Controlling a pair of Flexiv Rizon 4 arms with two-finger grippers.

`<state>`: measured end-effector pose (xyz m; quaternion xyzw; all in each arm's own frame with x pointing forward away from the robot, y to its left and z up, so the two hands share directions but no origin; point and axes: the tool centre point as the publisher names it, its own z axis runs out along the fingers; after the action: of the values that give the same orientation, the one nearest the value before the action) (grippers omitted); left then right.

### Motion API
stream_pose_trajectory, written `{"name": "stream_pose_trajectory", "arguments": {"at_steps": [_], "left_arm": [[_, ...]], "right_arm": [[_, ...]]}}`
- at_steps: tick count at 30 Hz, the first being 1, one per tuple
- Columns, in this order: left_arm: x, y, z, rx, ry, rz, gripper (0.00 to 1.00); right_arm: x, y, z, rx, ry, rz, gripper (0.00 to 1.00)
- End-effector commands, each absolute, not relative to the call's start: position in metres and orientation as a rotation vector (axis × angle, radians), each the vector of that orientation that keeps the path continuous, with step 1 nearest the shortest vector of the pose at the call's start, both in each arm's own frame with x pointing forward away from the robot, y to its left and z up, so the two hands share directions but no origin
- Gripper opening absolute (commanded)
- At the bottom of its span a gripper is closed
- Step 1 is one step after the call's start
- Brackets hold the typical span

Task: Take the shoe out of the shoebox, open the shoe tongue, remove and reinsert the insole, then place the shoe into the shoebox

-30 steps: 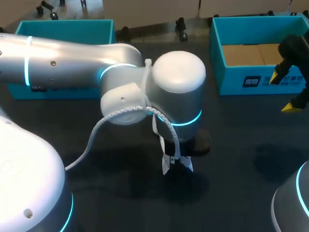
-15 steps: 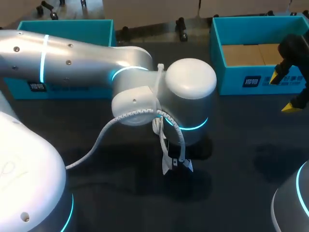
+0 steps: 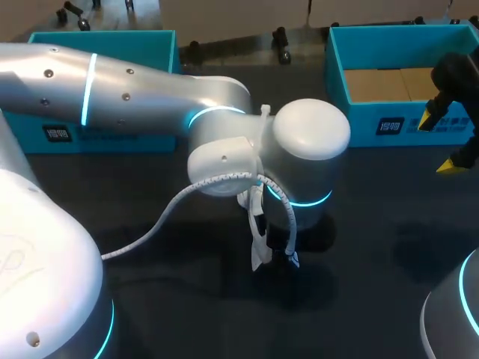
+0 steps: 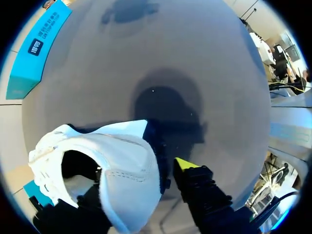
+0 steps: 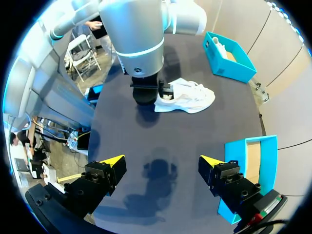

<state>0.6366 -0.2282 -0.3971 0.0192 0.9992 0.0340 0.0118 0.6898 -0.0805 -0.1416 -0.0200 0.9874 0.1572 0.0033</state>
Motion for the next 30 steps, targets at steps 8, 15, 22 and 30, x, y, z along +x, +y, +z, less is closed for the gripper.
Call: {"name": "stream_pose_trajectory", "arguments": {"at_steps": [8, 15, 22, 30], "left_arm": [[0.636, -0.221, -0.401, 0.057, 3.139, 0.124, 0.0], [0.637, -0.212, -0.387, 0.033, 3.165, 0.143, 0.0], [0.649, -0.2, -0.355, -0.015, 3.185, 0.137, 0.0], [0.666, -0.193, -0.317, -0.076, 3.183, 0.106, 0.0]], "right_arm": [[0.691, -0.08, -0.142, -0.063, 3.098, 0.49, 1.0], [0.691, -0.08, -0.142, -0.063, 3.098, 0.49, 1.0], [0.691, -0.08, -0.142, -0.063, 3.098, 0.49, 1.0], [0.691, -0.08, -0.142, -0.063, 3.098, 0.49, 1.0]]}}
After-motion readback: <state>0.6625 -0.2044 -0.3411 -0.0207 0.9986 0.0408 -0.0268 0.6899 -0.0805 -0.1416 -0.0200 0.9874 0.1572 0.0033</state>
